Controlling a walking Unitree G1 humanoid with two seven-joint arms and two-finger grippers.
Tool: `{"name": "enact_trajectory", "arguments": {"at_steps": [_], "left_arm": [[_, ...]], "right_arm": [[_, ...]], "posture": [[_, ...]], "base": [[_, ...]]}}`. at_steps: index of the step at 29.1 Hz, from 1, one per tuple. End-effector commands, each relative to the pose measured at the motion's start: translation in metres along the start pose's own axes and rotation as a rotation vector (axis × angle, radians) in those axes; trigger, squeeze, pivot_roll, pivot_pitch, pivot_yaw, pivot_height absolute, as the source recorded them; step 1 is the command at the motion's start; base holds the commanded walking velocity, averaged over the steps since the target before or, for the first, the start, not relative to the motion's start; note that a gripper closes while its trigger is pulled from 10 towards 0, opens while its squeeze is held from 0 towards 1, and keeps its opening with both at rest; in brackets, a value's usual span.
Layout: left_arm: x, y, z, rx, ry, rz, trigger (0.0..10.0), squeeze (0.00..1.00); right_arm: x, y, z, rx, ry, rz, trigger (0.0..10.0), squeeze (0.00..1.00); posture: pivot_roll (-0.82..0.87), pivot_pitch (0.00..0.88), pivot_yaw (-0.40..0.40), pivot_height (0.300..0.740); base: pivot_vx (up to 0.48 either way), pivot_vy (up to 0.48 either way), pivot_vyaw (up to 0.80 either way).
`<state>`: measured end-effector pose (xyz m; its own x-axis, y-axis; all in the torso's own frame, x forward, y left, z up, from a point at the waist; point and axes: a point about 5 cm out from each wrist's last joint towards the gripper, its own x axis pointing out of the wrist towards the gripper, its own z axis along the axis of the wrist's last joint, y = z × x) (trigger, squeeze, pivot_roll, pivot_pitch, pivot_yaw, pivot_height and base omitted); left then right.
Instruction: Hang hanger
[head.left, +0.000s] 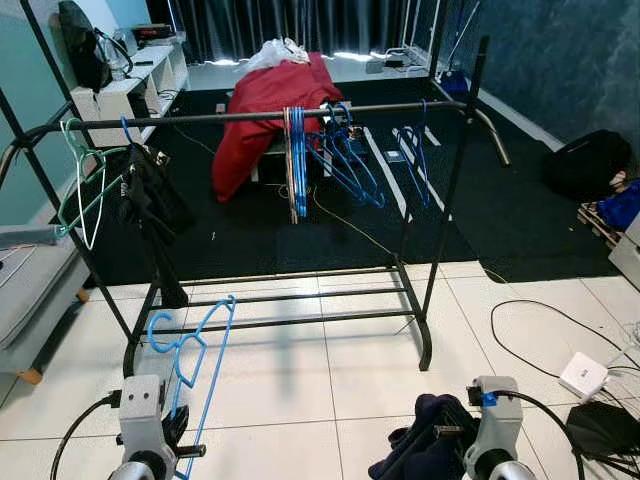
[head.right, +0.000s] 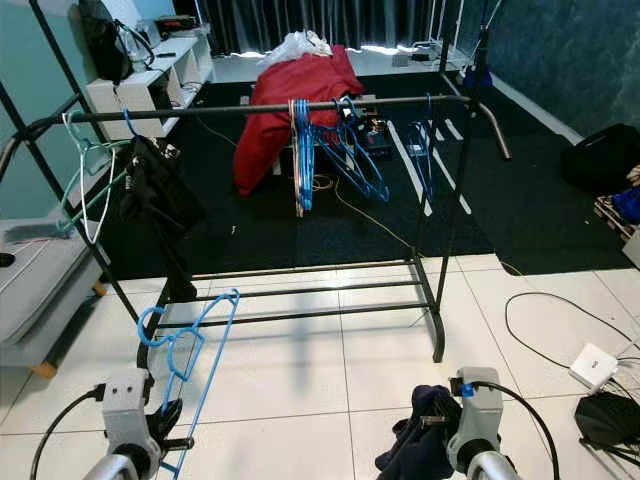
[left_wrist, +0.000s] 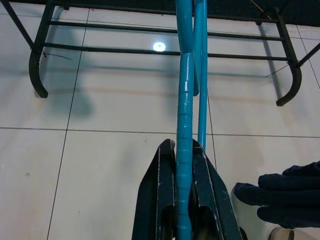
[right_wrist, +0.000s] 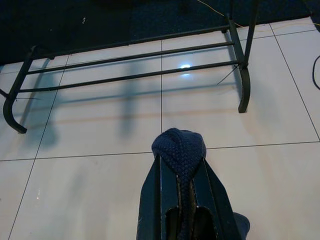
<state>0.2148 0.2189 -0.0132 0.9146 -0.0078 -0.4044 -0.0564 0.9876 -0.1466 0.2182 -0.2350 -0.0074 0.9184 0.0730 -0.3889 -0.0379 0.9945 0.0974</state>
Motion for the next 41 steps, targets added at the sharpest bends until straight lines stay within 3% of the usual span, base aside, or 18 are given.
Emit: {"name": "enact_trajectory", "arguments": {"at_steps": [1,41], "left_arm": [[-0.0017,0.0010,0.0010,-0.002,-0.003,0.001,10.0,0.00],[-0.0049,-0.0022,-0.0011,-0.021,0.003,-0.024,10.0,0.00]], "right_arm": [[-0.0007,0.0008,0.0031,0.008,-0.015,0.005,10.0,0.00],[-0.0050,-0.0003,0.0016,0.012,-0.005,0.008,10.0,0.00]], "posture": [[0.00,0.072,0.026,0.735],[-0.01,0.057,0.023,0.735]], "base": [[0.000,0.000,0.00],[0.000,0.000,0.00]]}}
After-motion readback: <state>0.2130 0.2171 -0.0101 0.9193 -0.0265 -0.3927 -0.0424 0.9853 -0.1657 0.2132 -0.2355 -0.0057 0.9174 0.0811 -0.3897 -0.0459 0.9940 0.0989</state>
